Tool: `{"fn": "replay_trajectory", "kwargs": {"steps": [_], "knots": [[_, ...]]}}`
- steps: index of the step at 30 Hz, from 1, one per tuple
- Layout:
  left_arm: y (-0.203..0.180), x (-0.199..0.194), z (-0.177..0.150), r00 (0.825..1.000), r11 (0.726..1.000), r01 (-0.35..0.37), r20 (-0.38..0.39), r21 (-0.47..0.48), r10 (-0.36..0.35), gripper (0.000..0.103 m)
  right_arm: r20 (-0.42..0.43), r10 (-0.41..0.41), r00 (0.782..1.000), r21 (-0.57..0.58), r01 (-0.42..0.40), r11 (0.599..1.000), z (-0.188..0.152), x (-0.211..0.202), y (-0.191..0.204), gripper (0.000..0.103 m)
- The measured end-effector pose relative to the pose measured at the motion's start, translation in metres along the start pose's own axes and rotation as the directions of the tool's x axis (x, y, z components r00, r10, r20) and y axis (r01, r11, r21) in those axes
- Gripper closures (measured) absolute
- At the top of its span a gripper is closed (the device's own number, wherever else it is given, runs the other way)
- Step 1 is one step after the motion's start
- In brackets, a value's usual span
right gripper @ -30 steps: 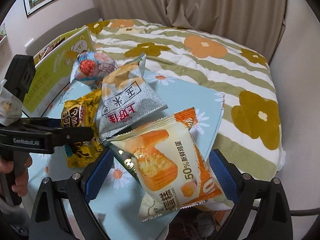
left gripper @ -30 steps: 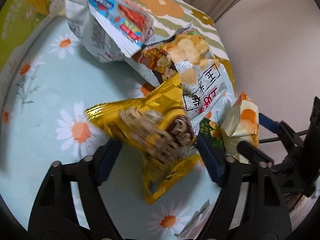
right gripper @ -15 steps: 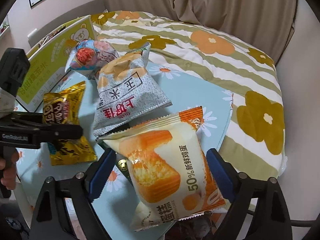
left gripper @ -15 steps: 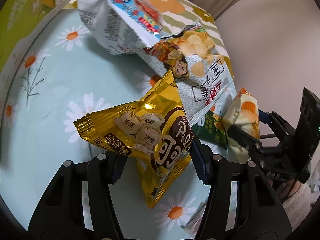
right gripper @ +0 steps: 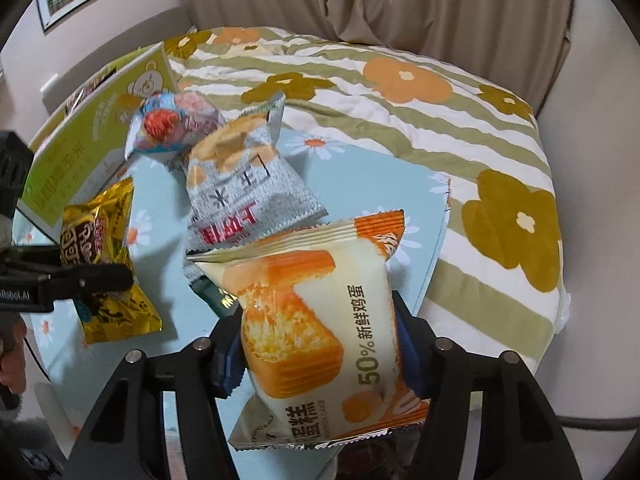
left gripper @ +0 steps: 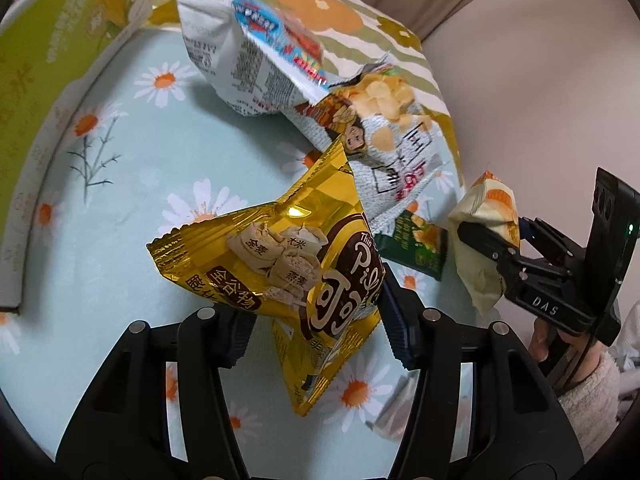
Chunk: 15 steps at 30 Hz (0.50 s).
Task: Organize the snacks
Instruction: 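Carry the gold bag and cake bag to the box and release them inside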
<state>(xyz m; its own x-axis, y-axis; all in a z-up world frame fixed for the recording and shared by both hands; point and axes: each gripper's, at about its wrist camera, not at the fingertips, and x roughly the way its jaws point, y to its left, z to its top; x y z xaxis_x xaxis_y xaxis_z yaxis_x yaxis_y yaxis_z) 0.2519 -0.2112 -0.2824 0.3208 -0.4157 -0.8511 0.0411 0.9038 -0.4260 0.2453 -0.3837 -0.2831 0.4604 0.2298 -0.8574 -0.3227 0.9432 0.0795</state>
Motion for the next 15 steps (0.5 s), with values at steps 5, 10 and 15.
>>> {"fn": "replay_trajectory", "kwargs": {"steps": [5, 10, 15], "knots": [[-0.002, -0.039, 0.001, 0.999, 1.000, 0.023, 0.036, 0.021, -0.023, 0.051, 0.037, 0.020, 0.999, 0.048, -0.022, 0.999, 0.010, -0.028, 0.015, 0.046], [0.000, -0.092, 0.005, 0.995, 0.998, 0.037, 0.096, 0.055, -0.042, 0.051, 0.110, 0.026, 0.994, 0.057, -0.033, 0.998, 0.030, -0.065, 0.044, 0.046], [0.018, -0.149, 0.013, 0.985, 0.997, 0.032, 0.166, 0.064, -0.043, 0.051, 0.171, 0.044, 0.984, 0.051, -0.054, 0.997, 0.060, -0.096, 0.082, 0.046]]}}
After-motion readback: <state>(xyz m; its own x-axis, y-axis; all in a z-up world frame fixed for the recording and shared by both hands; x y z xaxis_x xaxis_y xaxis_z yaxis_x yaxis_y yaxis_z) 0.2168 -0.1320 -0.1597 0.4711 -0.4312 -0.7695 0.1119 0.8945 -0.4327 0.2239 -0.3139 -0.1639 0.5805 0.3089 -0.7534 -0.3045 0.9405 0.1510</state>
